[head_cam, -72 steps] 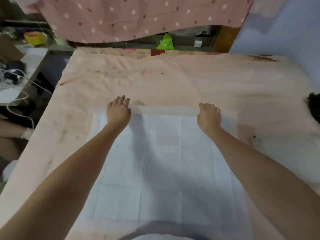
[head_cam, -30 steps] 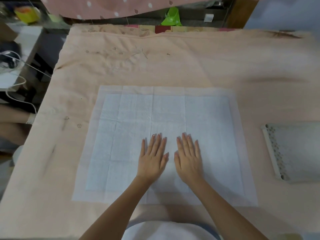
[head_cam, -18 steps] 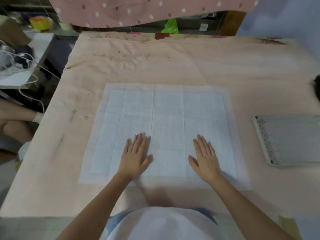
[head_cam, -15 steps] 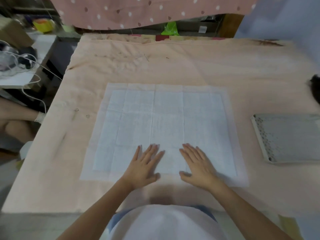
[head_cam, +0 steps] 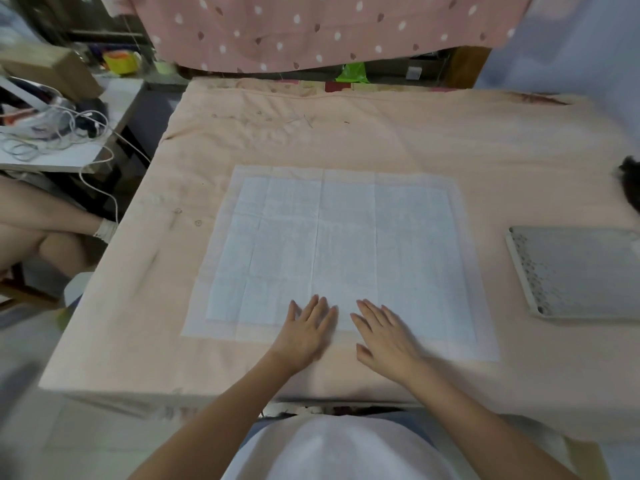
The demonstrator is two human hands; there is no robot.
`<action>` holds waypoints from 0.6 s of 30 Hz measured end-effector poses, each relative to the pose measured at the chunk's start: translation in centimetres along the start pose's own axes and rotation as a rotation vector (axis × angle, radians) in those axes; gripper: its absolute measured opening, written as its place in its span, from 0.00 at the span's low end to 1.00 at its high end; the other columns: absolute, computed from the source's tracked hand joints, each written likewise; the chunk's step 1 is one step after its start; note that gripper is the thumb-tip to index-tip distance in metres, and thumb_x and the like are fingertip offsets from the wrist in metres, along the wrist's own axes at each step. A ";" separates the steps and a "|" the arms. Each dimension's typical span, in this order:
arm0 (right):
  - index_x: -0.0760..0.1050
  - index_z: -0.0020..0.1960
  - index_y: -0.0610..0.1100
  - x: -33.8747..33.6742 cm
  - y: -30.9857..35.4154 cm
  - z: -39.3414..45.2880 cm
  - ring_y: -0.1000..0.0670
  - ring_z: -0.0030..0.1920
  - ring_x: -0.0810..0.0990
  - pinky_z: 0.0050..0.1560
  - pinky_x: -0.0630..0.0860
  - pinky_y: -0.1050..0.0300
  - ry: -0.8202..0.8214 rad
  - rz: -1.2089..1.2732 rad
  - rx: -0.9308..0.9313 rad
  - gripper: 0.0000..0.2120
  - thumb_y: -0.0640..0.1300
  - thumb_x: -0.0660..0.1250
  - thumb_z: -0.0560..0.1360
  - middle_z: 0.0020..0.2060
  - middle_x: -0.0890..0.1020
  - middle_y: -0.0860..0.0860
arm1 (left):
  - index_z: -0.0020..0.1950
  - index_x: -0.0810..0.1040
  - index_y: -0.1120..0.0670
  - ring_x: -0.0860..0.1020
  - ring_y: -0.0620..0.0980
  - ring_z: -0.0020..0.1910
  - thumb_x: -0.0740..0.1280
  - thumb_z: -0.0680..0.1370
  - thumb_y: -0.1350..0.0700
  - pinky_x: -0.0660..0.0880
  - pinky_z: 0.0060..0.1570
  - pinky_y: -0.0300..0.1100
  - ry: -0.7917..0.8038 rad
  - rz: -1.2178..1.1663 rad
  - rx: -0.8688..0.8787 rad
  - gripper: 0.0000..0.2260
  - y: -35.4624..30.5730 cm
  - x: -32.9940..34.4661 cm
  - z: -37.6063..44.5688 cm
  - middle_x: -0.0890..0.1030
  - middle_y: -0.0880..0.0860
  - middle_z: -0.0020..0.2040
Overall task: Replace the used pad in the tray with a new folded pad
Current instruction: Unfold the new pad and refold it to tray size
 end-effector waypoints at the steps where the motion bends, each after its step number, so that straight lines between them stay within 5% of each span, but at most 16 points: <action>1: 0.55 0.76 0.42 0.1 0.1 0.0 0.46 0.77 0.49 0.75 0.45 0.47 0.005 0.007 0.010 0.30 0.50 0.55 0.76 0.77 0.52 0.43 | 0.76 0.39 0.58 0.42 0.60 0.76 0.56 0.80 0.60 0.48 0.70 0.63 -0.007 0.012 -0.010 0.31 -0.1 0.1 -0.1 0.44 0.63 0.77; 5: 0.55 0.75 0.42 0.0 0.4 0.0 0.46 0.77 0.49 0.75 0.46 0.48 -0.023 0.018 0.032 0.28 0.48 0.53 0.77 0.77 0.52 0.43 | 0.76 0.50 0.61 0.56 0.59 0.75 0.61 0.77 0.64 0.63 0.66 0.57 -0.148 0.077 -0.053 0.30 0.0 -0.9 -0.7 0.55 0.64 0.75; 8: 0.58 0.75 0.42 0.1 0.8 -0.1 0.45 0.76 0.51 0.74 0.47 0.46 -0.028 0.030 0.080 0.30 0.51 0.57 0.76 0.76 0.55 0.43 | 0.58 0.80 0.61 0.82 0.55 0.48 0.79 0.56 0.62 0.79 0.37 0.43 -0.354 0.130 -0.053 0.31 0.2 -1.6 -1.2 0.82 0.60 0.53; 12: 0.73 0.65 0.40 -0.4 1.8 -0.4 0.44 0.69 0.70 0.68 0.65 0.44 -0.118 0.020 0.153 0.29 0.49 0.70 0.67 0.67 0.73 0.41 | 0.50 0.80 0.59 0.78 0.49 0.28 0.79 0.52 0.64 0.74 0.24 0.38 -0.457 0.090 -0.131 0.27 0.7 -2.6 -1.4 0.81 0.53 0.35; 14: 0.81 0.53 0.41 -0.9 1.8 -0.5 0.45 0.56 0.81 0.57 0.77 0.48 -0.225 0.004 0.163 0.27 0.45 0.79 0.55 0.53 0.83 0.44 | 0.44 0.82 0.58 0.76 0.49 0.25 0.78 0.50 0.66 0.72 0.22 0.37 -0.483 0.098 -0.170 0.23 1.0 -3.4 -1.7 0.77 0.52 0.31; 18: 0.82 0.43 0.41 -1.3 -0.1 -1.4 0.47 0.40 0.83 0.47 0.80 0.54 -0.375 -0.019 0.201 0.25 0.39 0.82 0.46 0.40 0.83 0.47 | 0.40 0.82 0.58 0.74 0.50 0.25 0.76 0.44 0.68 0.70 0.24 0.37 -0.462 0.139 -0.234 0.25 2.4 -3.6 -2.6 0.75 0.52 0.29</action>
Point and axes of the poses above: each hand's wrist, its own z-axis towards the middle knuckle, its own x-axis out of the palm, y = z × x, the point moved 1 cm from there along z, towards the middle knuckle
